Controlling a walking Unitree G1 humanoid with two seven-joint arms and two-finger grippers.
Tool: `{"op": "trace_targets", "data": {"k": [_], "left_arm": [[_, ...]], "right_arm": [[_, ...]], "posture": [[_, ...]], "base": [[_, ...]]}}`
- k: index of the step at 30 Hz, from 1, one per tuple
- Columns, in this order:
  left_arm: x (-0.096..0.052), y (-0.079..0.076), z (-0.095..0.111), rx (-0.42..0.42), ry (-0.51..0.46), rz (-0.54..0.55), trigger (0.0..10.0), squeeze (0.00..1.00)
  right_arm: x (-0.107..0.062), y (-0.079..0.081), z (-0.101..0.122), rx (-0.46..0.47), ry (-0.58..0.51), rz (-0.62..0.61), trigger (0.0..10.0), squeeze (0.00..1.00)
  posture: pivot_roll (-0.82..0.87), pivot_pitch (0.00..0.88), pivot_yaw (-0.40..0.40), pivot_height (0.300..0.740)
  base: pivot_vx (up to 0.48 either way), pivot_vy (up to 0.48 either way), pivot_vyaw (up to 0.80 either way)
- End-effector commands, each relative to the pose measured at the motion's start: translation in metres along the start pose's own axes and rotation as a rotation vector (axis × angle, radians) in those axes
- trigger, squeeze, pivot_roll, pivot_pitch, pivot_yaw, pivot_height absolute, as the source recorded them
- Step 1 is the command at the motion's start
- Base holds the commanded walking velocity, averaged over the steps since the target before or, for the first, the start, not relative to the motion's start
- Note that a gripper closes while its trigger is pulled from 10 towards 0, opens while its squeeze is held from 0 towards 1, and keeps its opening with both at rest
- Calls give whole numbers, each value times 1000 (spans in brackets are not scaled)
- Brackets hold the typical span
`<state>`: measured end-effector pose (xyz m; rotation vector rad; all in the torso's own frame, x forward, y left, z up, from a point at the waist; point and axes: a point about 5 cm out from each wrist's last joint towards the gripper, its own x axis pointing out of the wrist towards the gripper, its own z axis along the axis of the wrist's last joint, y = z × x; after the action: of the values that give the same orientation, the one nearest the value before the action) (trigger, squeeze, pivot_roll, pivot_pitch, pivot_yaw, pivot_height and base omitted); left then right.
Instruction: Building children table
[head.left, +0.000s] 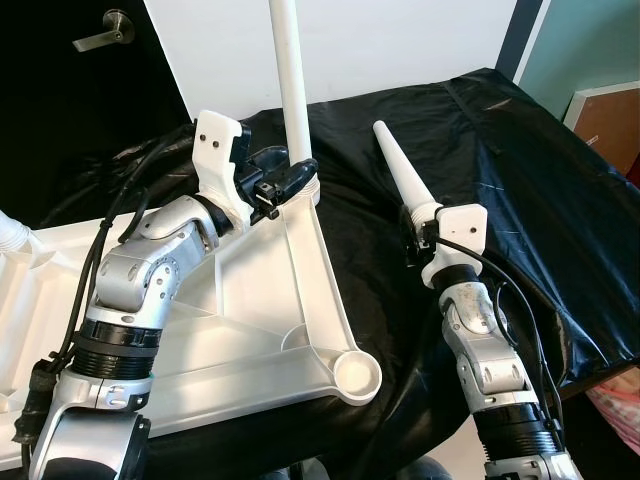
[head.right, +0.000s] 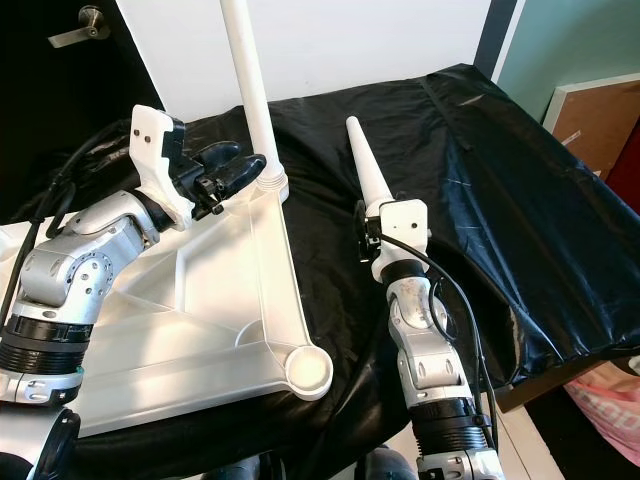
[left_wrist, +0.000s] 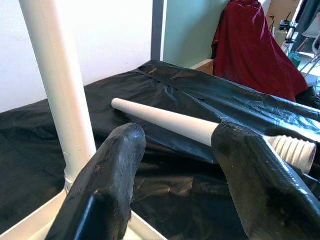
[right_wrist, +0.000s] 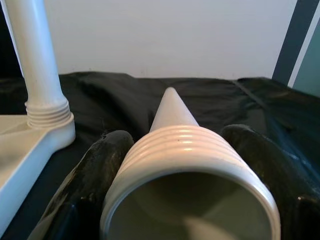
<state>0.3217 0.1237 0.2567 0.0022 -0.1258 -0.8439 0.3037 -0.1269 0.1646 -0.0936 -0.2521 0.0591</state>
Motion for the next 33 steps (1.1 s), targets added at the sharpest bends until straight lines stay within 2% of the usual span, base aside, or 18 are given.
{"op": "trace_targets", "data": {"k": [1,2,3,5,8,9,13,14,15,16,24,25,30,33], "left_arm": [[0,-2,-1,4,8,-52,10000,0],[0,-2,-3,1,12,-58,10000,0],[0,-2,-3,1,12,-58,10000,0],[0,-2,-4,-5,21,-72,10000,0],[0,-2,-4,-5,21,-72,10000,0],[1,-2,-4,-4,24,-75,10000,0],[0,-2,-4,1,29,-81,10000,0],[0,-3,-4,2,30,-83,10000,0],[0,-3,-4,2,30,-83,10000,0],[0,-3,-4,3,32,-85,10000,0],[-1,-3,-4,3,34,-87,10000,0],[-2,-3,-4,3,35,-87,10000,0],[-1,-3,-3,4,35,-88,10000,0],[-1,-2,-2,7,34,-88,10000,0]], "right_arm": [[-7,0,-12,11,73,-1,10000,0],[-11,-1,-23,-1,133,-12,10000,0],[-11,-1,-23,-1,133,-12,10000,0],[-17,-3,-40,-13,247,-24,10000,0],[-17,-3,-40,-13,247,-24,10000,0],[-20,-3,-48,-20,310,-15,10000,0],[-25,-3,-60,-33,390,-5,10000,0],[-26,-3,-62,-31,404,-4,10000,667],[-26,-3,-62,-31,404,-4,10000,667],[-27,-3,-62,-25,411,-2,10000,1000],[-26,-5,-58,-27,415,4,10000,1000],[-25,-5,-57,-28,416,5,10000,0],[-22,-6,-56,-16,427,1,10000,0],[-27,1,-61,-6,471,42,10000,0]], "posture": [[-72,60,64,740],[-70,60,64,740],[-70,60,64,740],[-70,64,63,740],[-70,64,63,740],[-69,64,63,740],[-67,65,62,740],[-67,65,62,740],[-67,65,62,740],[-66,66,61,740],[-66,69,59,740],[-66,69,59,740],[-65,70,59,740],[-62,72,60,740]], "base": [[0,0,0],[0,0,0],[0,0,0],[0,0,0],[0,0,0],[0,0,0],[0,0,0],[0,0,0],[0,0,0],[0,0,0],[0,0,0],[0,0,0],[0,0,0],[0,0,0]]}}
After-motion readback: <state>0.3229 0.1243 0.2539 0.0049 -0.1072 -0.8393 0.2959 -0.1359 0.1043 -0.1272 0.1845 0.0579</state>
